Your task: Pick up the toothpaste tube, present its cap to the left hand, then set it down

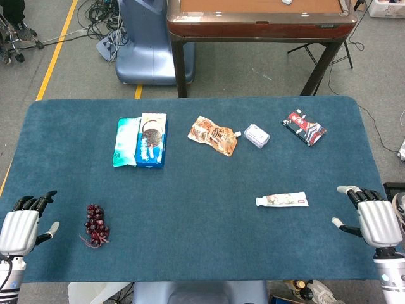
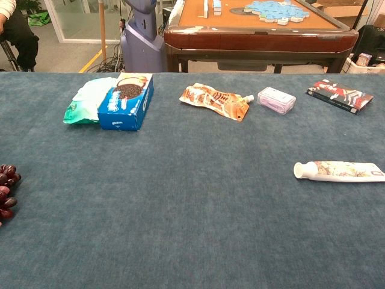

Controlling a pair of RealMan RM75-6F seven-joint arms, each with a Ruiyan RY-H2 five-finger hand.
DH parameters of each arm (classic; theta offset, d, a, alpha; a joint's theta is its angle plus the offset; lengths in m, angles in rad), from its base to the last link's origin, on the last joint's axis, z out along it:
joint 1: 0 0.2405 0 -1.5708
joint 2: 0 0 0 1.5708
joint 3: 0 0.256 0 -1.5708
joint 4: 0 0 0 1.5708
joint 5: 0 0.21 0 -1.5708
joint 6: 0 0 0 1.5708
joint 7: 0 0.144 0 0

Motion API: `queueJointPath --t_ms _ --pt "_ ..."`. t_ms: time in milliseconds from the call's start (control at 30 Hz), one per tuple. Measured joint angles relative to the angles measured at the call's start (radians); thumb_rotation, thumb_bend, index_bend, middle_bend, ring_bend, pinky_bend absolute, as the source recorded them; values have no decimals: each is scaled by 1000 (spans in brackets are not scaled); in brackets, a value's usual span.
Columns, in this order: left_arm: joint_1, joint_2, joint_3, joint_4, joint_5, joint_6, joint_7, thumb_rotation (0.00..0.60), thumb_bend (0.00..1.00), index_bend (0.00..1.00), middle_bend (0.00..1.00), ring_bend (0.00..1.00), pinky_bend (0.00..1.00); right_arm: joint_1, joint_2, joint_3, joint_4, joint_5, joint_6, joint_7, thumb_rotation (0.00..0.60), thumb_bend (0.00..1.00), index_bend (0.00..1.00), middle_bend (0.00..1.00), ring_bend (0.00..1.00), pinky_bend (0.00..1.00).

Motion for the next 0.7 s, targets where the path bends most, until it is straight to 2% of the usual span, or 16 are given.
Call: queueJointPath --t_ms 200,400,633,700 --pt "2 -2 1 6 4 6 -13 600 226 182 327 318 167 5 14 -7 -19 1 -23 10 600 0 301 350 345 335" --pt "8 -8 5 25 27 28 -36 600 227 182 327 318 167 40 70 -14 -61 -2 -100 16 600 0 300 350 345 335" --pt "16 -11 12 27 24 28 -41 600 227 182 325 318 168 144 95 -11 -64 -10 -267 0 600 5 316 393 325 335" --pt "20 -10 13 28 21 32 -42 600 227 182 325 318 167 180 88 -9 -52 -13 -316 -7 600 49 343 410 325 335"
